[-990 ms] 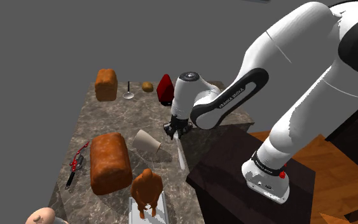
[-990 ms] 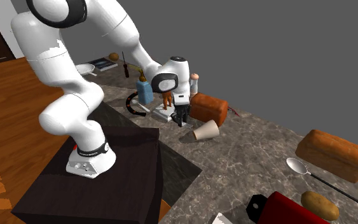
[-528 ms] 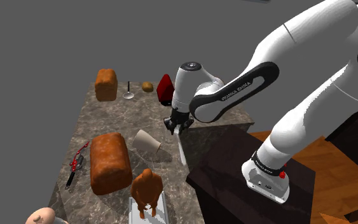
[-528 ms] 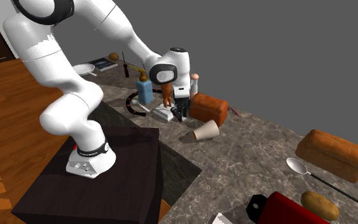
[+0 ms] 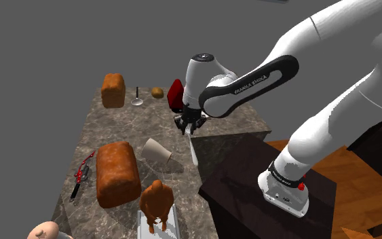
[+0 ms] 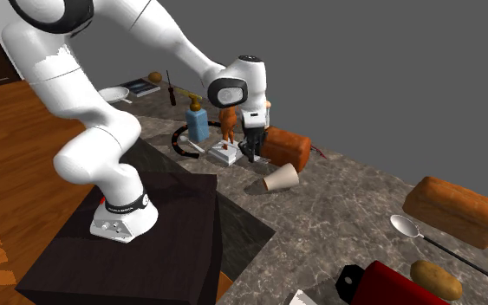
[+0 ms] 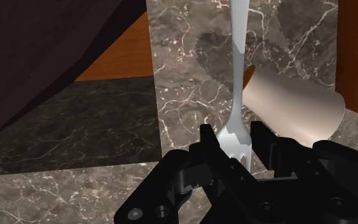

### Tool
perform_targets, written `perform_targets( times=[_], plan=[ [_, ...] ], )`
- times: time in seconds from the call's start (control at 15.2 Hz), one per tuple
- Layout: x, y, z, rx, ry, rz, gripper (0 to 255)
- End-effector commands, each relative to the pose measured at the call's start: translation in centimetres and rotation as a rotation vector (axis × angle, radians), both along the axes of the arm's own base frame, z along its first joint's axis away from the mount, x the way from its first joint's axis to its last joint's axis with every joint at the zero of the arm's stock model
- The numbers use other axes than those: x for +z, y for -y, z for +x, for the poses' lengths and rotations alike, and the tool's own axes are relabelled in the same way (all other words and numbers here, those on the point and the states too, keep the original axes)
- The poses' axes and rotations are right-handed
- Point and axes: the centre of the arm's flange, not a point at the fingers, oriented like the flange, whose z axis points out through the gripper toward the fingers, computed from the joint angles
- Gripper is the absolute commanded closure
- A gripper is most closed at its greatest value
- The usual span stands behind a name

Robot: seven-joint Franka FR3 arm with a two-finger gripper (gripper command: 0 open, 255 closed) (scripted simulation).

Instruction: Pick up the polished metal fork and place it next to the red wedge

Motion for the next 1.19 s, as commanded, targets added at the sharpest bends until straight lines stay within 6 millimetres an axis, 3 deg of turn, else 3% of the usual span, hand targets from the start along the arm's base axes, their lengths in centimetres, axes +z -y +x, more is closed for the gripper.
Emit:
perform_targets(
  times=[0.0,1.12],
  plan=[
    [0.0,1.4,2.2,0.000,0.000,0.000,255],
    [0.1,13.9,20.9,0.000,0.000,0.000,255]
  ],
)
